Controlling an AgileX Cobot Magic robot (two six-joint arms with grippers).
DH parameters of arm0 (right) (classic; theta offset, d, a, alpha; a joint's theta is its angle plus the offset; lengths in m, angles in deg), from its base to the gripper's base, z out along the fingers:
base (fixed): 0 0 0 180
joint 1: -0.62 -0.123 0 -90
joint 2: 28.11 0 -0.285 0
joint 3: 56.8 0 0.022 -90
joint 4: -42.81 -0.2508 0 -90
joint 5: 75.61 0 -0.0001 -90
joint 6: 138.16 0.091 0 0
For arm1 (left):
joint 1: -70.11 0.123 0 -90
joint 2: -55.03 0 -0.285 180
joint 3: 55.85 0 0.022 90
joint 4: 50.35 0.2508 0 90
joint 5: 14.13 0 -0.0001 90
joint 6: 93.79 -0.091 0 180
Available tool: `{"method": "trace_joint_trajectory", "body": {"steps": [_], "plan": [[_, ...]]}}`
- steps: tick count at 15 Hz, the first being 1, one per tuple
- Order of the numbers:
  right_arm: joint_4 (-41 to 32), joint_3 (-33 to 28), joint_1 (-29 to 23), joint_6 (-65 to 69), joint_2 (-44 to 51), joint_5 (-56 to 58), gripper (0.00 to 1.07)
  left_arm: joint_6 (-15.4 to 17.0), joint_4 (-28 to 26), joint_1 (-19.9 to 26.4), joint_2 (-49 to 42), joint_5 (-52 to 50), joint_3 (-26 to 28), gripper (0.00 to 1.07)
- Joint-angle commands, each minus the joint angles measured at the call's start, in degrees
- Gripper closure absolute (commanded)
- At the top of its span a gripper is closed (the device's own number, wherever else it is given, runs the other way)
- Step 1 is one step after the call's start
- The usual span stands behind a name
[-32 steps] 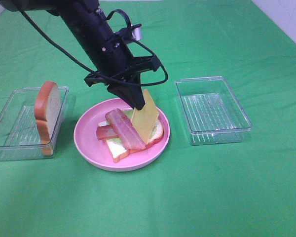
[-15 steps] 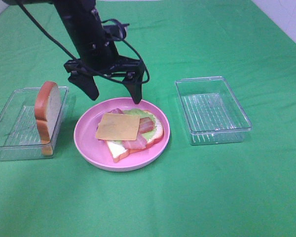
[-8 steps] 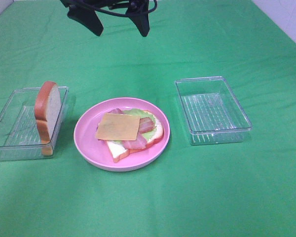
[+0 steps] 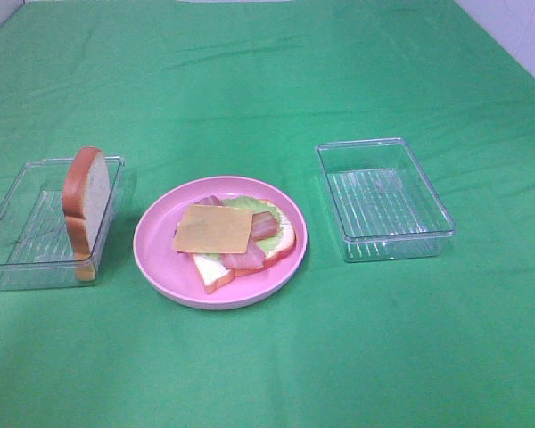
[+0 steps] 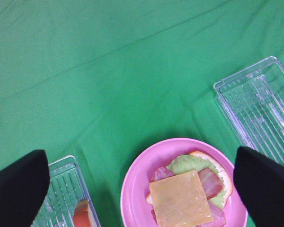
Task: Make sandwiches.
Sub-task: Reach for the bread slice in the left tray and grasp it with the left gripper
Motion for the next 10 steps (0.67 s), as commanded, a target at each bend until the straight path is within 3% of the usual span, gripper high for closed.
{"method": "trace_joint_trajectory", "body": {"steps": [1,3,7,10], "plan": [[-0.1,-0.2,0.4,-0.3,1.9,-0.6,0.11,0.6,0.5,2.6,-3.3,6.1,-4.0,0.06],[-0.1,-0.2,0.4,-0.3,1.9,-0.6,0.11,1.3,0.5,6.1,-4.8,6.0,-11.5,0.06],[-0.1,-0.2,0.4,-0.3,1.9,-0.6,0.11,3.3,0.4,9.2,-3.5,6.0,-20.2,0.06],[-0.1,-0.2,0.4,-0.3,1.9,-0.6,0.11,4.6,-1.9,9.3,-0.3,6.0,-22.0,0.06]]}}
